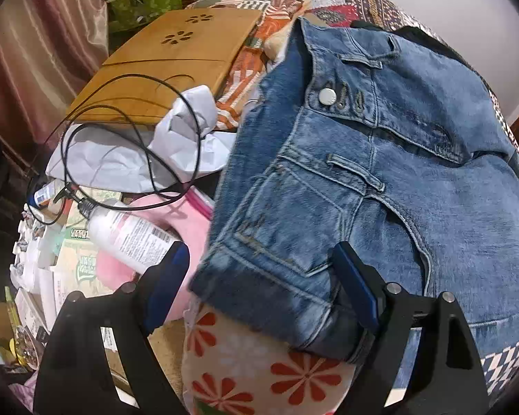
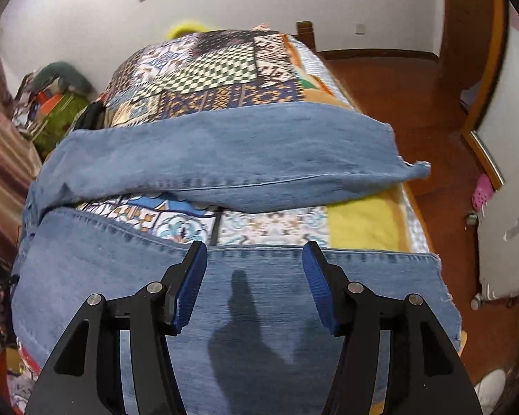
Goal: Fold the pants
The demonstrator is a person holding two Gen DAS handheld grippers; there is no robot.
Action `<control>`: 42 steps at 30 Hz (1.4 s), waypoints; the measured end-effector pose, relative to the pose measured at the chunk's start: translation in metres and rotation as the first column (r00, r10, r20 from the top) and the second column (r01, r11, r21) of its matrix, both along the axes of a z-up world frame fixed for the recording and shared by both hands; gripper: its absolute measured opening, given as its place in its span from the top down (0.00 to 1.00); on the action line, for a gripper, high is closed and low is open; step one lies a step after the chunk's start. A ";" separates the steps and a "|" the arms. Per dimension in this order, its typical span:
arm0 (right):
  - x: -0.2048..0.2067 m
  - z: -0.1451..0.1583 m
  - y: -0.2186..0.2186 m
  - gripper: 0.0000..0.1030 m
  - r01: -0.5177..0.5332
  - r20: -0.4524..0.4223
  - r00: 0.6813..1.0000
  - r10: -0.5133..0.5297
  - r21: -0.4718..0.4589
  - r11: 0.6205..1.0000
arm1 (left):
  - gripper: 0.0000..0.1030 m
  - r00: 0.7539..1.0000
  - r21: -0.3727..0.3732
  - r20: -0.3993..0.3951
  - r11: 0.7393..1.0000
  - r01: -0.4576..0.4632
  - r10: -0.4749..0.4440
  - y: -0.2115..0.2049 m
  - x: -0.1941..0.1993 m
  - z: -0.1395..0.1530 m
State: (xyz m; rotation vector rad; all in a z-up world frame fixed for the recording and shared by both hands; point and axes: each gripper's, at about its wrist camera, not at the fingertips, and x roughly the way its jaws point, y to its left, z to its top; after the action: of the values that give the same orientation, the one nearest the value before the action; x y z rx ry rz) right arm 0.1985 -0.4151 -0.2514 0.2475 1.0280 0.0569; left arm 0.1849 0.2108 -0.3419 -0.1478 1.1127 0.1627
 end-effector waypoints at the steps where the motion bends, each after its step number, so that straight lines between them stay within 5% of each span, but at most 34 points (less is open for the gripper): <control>1: 0.000 0.000 0.003 0.48 -0.006 -0.001 1.000 0.006 -0.002 1.000 | 0.17 1.000 -0.008 0.003 1.000 -0.004 0.004 0.002 0.001 0.001; 6: -0.009 -0.003 0.002 0.48 0.014 -0.009 1.000 -0.015 -0.027 1.000 | 0.28 0.999 -0.111 0.001 0.992 -0.054 0.054 0.011 0.000 -0.002; 13: -0.048 -0.010 -0.037 0.48 0.149 -0.044 0.988 -0.151 -0.049 0.988 | 0.47 0.999 -0.052 0.003 0.998 -0.042 0.042 0.000 0.005 0.006; 17: -0.076 -0.011 -0.067 0.48 0.254 -0.062 0.964 -0.257 -0.057 0.966 | 0.69 1.000 -0.008 0.013 1.000 -0.003 0.003 -0.012 0.007 0.015; 21: -0.104 -0.012 -0.094 0.48 0.344 -0.077 0.934 -0.349 -0.069 0.936 | 0.70 1.000 0.078 0.013 0.997 0.022 -0.023 -0.026 0.005 0.021; 28: -0.115 -0.014 -0.101 0.48 0.372 -0.083 0.923 -0.375 -0.051 0.927 | 0.70 1.000 0.100 -0.015 0.995 0.016 -0.015 -0.024 -0.002 0.011; 34: -0.083 -0.004 -0.079 0.48 0.274 -0.048 0.960 -0.276 -0.049 0.961 | 0.58 1.000 0.074 0.007 0.997 -0.008 0.007 -0.017 0.002 0.025; 42: 0.000 0.025 -0.011 0.46 0.041 0.054 0.998 -0.038 -0.061 0.997 | 0.41 0.986 0.051 0.160 0.998 0.040 -0.047 -0.018 0.048 0.084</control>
State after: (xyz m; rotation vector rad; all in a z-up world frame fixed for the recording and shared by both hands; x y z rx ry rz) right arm 0.1986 -0.4256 -0.2260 0.2081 0.9706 -0.0043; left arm 0.2328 0.1928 -0.2580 -0.0923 0.9489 0.1356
